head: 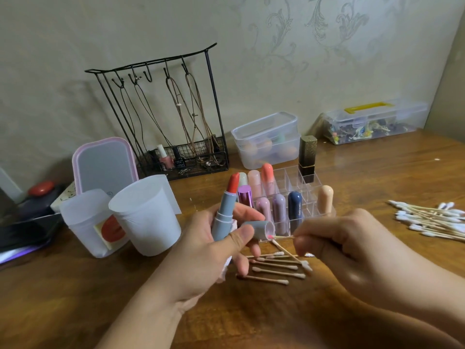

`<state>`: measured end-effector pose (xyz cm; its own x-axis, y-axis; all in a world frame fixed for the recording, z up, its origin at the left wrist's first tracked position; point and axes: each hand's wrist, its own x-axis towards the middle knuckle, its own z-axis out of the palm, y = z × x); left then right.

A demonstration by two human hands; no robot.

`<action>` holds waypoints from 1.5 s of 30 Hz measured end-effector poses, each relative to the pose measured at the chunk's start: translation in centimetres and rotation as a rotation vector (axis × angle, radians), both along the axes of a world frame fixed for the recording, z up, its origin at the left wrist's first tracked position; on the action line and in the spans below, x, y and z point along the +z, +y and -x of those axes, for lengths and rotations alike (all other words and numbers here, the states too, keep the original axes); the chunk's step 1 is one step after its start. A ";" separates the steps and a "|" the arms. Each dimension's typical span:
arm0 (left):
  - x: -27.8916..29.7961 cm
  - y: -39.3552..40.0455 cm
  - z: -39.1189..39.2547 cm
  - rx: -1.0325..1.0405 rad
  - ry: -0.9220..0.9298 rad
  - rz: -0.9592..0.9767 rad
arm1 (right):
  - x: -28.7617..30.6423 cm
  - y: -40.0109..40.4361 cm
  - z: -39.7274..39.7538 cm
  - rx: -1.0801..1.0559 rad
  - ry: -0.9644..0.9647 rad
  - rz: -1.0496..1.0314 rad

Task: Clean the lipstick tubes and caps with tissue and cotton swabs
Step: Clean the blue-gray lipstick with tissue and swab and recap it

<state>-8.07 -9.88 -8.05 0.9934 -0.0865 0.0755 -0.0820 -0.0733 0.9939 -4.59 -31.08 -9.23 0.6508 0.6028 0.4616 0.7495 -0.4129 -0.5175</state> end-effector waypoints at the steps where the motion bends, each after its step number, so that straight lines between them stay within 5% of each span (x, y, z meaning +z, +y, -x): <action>1: 0.1 0.0 0.0 -0.026 0.028 0.091 | 0.2 -0.2 0.0 0.000 0.013 -0.048; 9: 0.1 0.5 -0.3 -0.084 0.101 0.402 | 0.7 -1.2 0.1 0.028 0.039 -0.279; 17: 0.0 0.1 -0.4 -0.072 0.166 0.388 | 0.0 -0.5 0.6 -0.077 -0.192 -0.102; 24: -0.4 0.0 -0.1 0.006 0.165 0.131 | -0.1 0.5 1.9 -0.171 -0.398 0.212; 28: -0.6 -0.1 0.0 0.030 0.148 0.037 | -0.2 1.0 2.6 -0.109 -0.295 0.317; 34: -0.8 -0.4 -0.1 0.061 0.077 -0.119 | -0.6 0.9 2.1 -0.121 -0.088 0.083; 40: -0.9 -0.7 -0.1 0.069 0.071 -0.147 | -0.6 1.4 2.3 -0.072 -0.076 0.257; 45: -1.3 -0.7 -0.3 0.106 0.033 -0.184 | -0.9 1.2 1.6 -0.157 -0.061 0.114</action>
<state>-7.80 -10.62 -9.36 0.9993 0.0095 0.0355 -0.0318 -0.2601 0.9651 -6.23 -29.86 -10.11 0.7141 0.5467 0.4373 0.6996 -0.5806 -0.4165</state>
